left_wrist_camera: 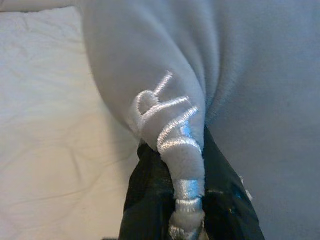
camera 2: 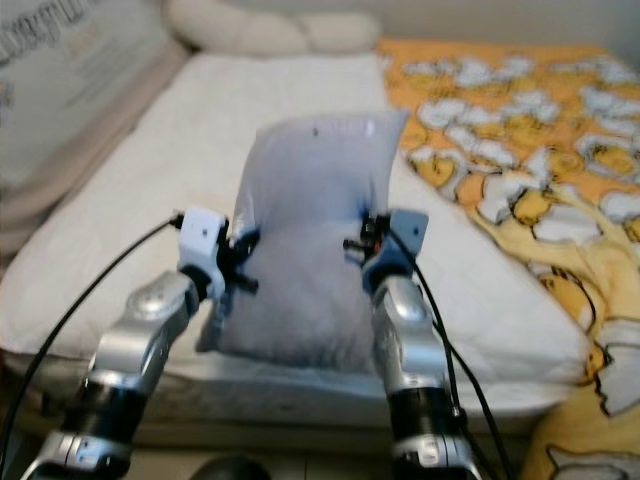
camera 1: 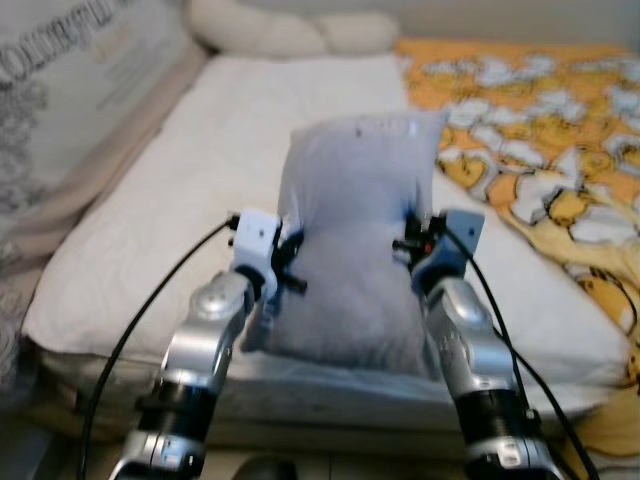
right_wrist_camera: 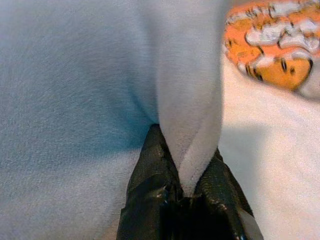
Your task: Clean up the room
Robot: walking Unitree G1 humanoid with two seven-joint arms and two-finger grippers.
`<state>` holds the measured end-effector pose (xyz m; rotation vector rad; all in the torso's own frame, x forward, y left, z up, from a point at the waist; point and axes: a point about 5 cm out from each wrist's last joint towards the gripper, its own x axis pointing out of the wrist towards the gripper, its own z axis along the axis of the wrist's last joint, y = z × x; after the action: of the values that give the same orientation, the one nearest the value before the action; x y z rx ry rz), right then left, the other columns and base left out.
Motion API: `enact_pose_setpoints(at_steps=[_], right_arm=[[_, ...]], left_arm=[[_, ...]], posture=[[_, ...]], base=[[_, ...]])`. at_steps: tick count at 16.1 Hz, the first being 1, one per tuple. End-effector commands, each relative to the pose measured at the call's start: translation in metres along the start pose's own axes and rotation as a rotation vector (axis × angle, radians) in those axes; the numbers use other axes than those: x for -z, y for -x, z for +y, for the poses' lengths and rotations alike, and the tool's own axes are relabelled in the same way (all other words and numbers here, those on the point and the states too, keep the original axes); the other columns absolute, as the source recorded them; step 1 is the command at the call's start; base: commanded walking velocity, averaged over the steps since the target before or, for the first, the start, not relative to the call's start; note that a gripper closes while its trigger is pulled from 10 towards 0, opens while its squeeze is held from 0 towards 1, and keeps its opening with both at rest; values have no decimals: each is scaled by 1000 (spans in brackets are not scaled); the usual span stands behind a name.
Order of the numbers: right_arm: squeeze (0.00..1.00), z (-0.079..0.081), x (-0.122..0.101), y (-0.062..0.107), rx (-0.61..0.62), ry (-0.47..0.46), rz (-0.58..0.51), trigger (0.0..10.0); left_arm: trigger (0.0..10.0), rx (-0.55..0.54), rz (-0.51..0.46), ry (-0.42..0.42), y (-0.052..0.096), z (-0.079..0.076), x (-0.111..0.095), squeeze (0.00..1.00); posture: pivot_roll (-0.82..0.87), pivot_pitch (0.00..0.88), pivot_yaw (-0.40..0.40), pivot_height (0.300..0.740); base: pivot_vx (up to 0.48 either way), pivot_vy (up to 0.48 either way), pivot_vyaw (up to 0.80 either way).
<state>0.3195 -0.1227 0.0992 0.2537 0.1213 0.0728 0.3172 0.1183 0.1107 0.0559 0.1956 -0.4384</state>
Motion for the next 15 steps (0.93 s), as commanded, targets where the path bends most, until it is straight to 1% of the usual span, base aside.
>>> enact_pose_setpoints(at_steps=[1,3,5,7,9,15], right_arm=[[0,4,-10,-2,-6,1,-40,10000],[0,-3,-9,-3,44,3,-39,10000],[0,-5,-8,-5,59,-8,-26,10000],[0,-4,-8,-6,54,-6,-23,10000],[0,1,-6,-8,35,1,-9,10000],[0,2,-5,-9,33,-2,-1,10000]], left_arm=[[10000,-41,-12,-21,2,9,-4,0],[10000,-41,-12,-25,0,9,-5,0],[10000,-40,-13,-29,-1,9,-6,0],[10000,-40,-13,-32,-2,10,-6,0],[10000,-44,-16,-30,-2,12,-7,0],[10000,-46,-17,-30,-3,14,-9,0]], posture=[[0,0,32,740],[5,0,27,740],[10,0,25,740],[15,0,22,740],[19,0,19,740],[22,0,19,740]], base=[[0,371,0],[0,368,0],[0,369,0],[0,371,0],[0,369,0],[0,367,0]])
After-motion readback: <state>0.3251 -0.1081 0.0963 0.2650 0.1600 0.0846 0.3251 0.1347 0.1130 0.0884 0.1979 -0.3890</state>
